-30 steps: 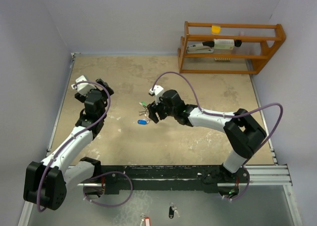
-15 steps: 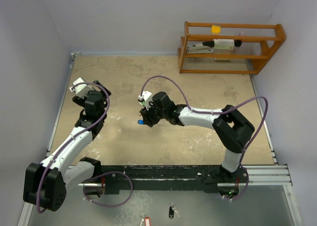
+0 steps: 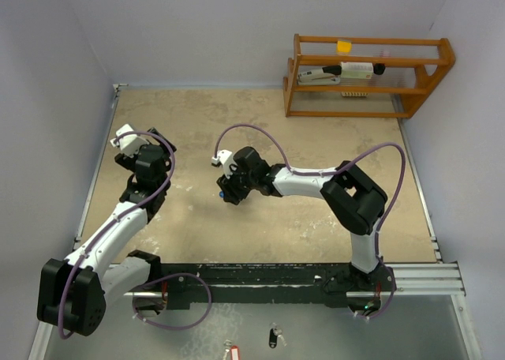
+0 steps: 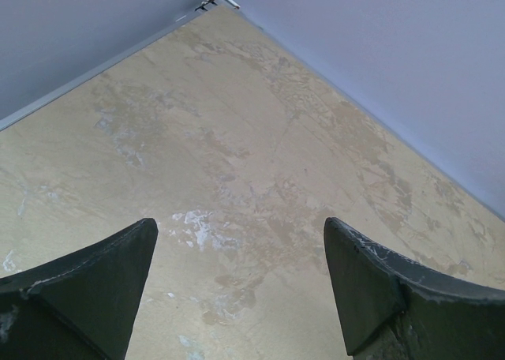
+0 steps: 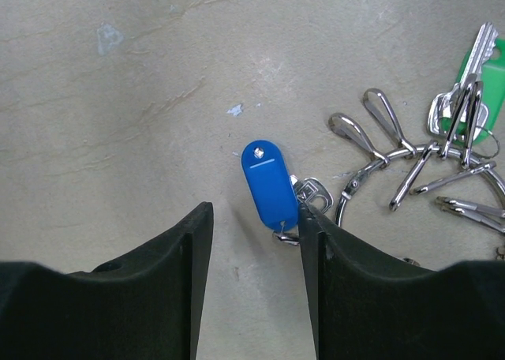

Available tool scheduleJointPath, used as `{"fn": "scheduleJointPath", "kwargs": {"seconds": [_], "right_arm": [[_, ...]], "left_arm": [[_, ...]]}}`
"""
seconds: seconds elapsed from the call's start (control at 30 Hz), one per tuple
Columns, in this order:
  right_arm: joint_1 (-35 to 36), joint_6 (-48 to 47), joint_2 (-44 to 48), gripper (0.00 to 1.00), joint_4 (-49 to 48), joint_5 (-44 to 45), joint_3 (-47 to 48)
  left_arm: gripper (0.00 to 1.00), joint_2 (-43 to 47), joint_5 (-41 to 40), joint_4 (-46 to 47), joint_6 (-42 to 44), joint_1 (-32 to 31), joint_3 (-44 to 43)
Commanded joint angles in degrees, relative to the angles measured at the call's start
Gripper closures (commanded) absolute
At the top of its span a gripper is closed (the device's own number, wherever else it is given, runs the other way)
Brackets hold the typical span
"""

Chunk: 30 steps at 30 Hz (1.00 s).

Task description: Remove the keys from the keyring

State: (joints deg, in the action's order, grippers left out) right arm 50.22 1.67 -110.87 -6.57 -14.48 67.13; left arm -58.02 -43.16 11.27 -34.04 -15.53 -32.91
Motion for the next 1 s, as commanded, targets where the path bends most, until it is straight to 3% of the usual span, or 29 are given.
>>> {"fn": "scheduleJointPath", "kwargs": {"seconds": [0.0, 0.37, 0.97], "right_arm": [[0.2, -2.1, -0.2, 0.5, -0.1, -1.2, 3.3], [0.2, -3.6, -4.1, 0.48, 0.9, -2.1, 7.0], [0.2, -3.6, -5.3, 0.48, 1.6, -1.7, 3.8]], "left_arm": [[0.17, 0.6, -1.0, 1.6, -1.0, -0.2, -0.7], [0.17, 0.6, -1.0, 1.8, -0.8, -0.1, -0.5], [0.17, 0.4, -0.4, 2.2, -0.4, -0.2, -0.4]]}}
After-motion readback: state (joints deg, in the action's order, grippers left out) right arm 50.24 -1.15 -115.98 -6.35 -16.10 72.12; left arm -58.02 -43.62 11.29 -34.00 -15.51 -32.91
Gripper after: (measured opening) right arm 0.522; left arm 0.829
